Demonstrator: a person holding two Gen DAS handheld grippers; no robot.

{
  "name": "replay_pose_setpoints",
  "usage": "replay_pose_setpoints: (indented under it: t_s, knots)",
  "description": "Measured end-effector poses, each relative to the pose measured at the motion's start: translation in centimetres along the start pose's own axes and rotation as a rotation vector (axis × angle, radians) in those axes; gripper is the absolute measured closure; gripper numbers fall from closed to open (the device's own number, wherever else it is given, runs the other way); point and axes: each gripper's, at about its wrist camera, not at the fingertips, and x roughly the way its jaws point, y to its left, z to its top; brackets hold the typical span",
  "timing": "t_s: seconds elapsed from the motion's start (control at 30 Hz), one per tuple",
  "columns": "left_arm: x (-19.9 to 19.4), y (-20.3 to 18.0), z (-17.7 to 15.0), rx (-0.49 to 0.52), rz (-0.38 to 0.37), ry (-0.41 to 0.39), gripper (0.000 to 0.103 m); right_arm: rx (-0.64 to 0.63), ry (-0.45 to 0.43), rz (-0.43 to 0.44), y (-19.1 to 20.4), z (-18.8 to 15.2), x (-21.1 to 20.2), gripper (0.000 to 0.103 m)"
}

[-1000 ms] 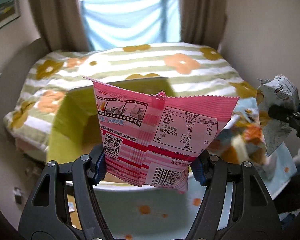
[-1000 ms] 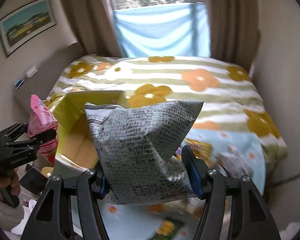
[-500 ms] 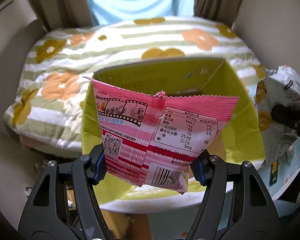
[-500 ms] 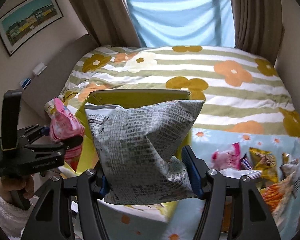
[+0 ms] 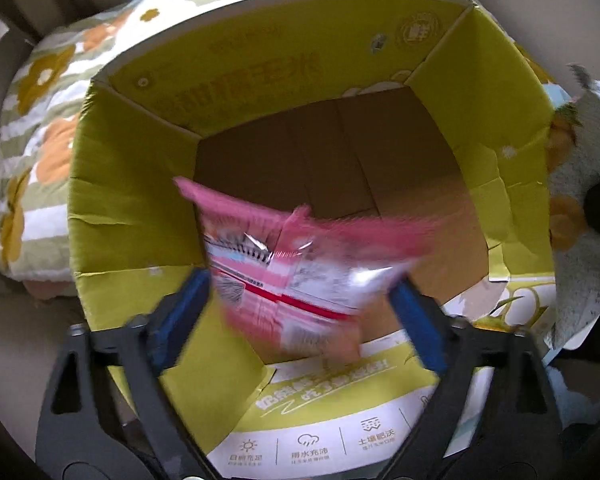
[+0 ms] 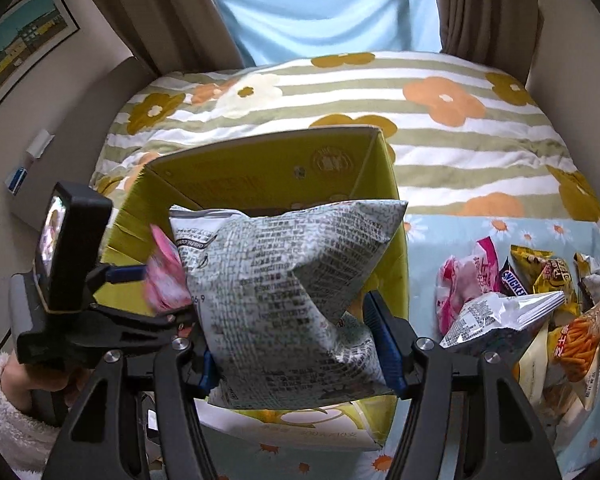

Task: Organize snacks
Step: 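Carry both bags over the yellow box and open both tools to drop them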

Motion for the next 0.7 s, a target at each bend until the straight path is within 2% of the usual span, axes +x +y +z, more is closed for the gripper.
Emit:
replay_pose_setpoints:
  t_s: [0.27, 0.5, 0.6, 0.63, 0.7]
  knots:
    - [-3.6, 1.9, -2.1, -0.1, -0.045, -0.066, 0.005, -0.053, 0.019, -0.006, 0.4, 0.3, 0.8, 0.044]
    - [-5.6, 2.9, -4.0, -0.189, -0.04, -0.125, 0.005, -0.131, 0.028, 0.004, 1.9, 0.2, 1.3, 0.044]
    - [-6.1, 3.1, -4.8, -0.221, -0.056, -0.138, 0.005, -0.125, 0.038, 0.014, 2.0, 0.0, 1.8, 0.043]
    - [-6.2, 3.1, -5.0, -0.23, -0.06, -0.142, 0.005, -0.115, 0.04, 0.02, 1.9, -0.1, 2.0, 0.042]
    - [-6.4, 3.1, -5.5, -0.245, -0.072, -0.153, 0.005, -0.094, 0.033, 0.057, 1.7, -0.3, 2.2, 0.033]
